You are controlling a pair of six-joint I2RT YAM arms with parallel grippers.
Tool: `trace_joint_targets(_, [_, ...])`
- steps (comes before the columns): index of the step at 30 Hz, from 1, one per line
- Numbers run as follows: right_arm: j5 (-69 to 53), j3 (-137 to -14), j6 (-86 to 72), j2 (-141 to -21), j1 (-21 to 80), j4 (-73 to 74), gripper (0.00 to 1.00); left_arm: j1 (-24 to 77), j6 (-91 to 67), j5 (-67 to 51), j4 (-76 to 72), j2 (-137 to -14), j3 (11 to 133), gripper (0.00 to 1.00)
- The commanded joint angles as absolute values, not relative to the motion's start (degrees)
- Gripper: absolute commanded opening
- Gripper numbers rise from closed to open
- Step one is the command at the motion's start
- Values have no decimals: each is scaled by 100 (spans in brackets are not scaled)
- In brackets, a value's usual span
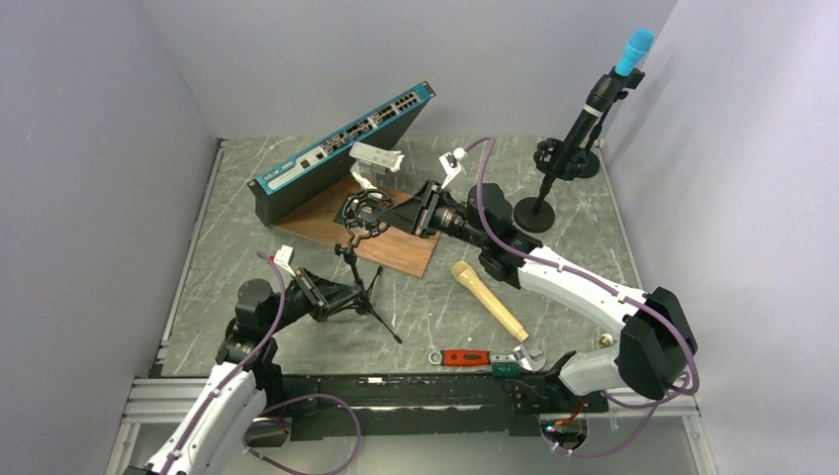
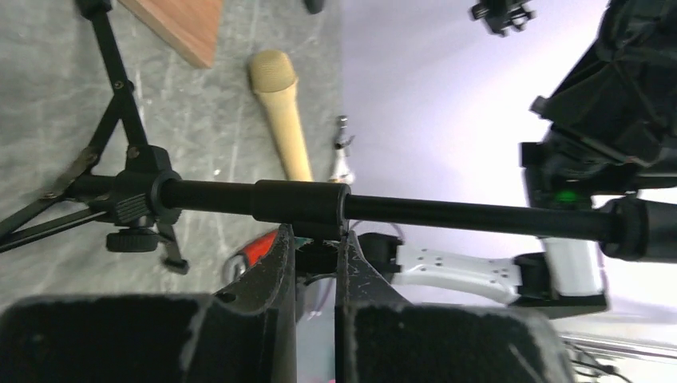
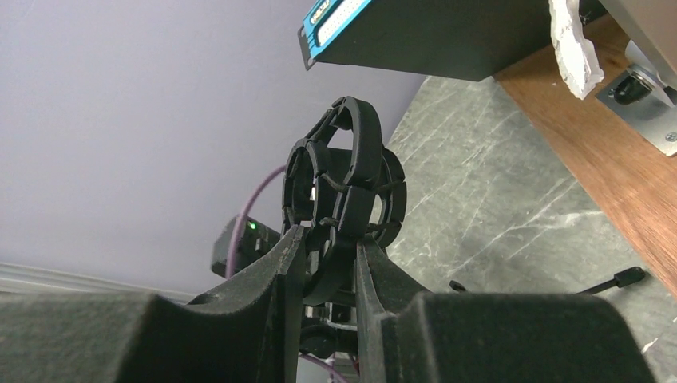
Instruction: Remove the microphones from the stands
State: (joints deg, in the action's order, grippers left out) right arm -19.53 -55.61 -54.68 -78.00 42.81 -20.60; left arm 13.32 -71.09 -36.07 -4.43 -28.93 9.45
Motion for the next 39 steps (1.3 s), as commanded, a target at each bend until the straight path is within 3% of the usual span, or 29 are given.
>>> trace_joint_targets(1, [-2084,-5395,-5245,-7794,4394,-1960,3,1156,-8938,-3805,-1518,-2855,-125,0])
trace_joint_targets(11, [-2047,-5354,-5248,-7779,4400,-1962,3,1134,-9136,-3669,-576,-2654,-45,2])
trace_joint_targets(16, [-2034,-5344,-5226,-7771,4393,-1952,3,1134,-8417,-3332,636,-2433,365,75])
trace_joint_targets(19, [-2096,-5376,-5176,-7788,4395,-1956,7,1125,-7433,-2963,1701,-2460,1059,90])
trace_joint_targets(23, [-2145,-5388,-5056,-7757,4412,-1942,31,1116,-6077,-2318,2876,-2540,2144,95])
trace_joint_targets(27, [-2129,-5396,-4887,-7672,4458,-1893,43,1107,-4913,-1824,3432,-2369,2940,96])
trace_joint_targets(35, [-2081,-5526,-4404,-7446,4539,-1637,82,1114,-2885,-1959,3341,-2367,4619,99])
trace_joint_targets(39, [-1992,-5550,-4234,-7324,4547,-1536,94,1109,-2839,-2504,2775,-2647,4998,99])
